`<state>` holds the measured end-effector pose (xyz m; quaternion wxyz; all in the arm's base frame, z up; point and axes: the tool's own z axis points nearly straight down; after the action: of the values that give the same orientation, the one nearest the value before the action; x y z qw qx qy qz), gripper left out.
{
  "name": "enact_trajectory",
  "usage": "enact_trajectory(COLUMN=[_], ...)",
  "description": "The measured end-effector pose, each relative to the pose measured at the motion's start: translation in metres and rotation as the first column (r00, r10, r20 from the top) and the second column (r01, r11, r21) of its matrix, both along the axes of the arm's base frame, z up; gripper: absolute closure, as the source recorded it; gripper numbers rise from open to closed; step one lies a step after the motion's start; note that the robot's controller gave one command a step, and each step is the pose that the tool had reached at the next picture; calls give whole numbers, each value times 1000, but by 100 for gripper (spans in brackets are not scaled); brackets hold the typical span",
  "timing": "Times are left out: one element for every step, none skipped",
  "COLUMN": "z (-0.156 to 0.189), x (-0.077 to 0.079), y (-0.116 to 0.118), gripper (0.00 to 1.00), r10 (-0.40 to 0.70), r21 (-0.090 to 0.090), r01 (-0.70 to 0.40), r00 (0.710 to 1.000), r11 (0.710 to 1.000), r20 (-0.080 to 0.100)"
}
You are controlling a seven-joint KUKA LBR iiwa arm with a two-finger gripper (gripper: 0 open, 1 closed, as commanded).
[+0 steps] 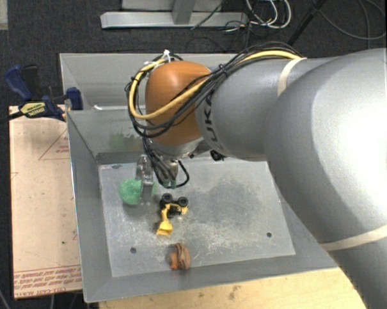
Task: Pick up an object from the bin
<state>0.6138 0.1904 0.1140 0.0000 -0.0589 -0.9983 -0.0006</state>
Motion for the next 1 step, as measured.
enact_trajectory(z=[15], x=[1], y=[0], gripper=[100], r10=[0], r21=[0], r01=[0], r00=[1000], r11=[1000], r20=[2])
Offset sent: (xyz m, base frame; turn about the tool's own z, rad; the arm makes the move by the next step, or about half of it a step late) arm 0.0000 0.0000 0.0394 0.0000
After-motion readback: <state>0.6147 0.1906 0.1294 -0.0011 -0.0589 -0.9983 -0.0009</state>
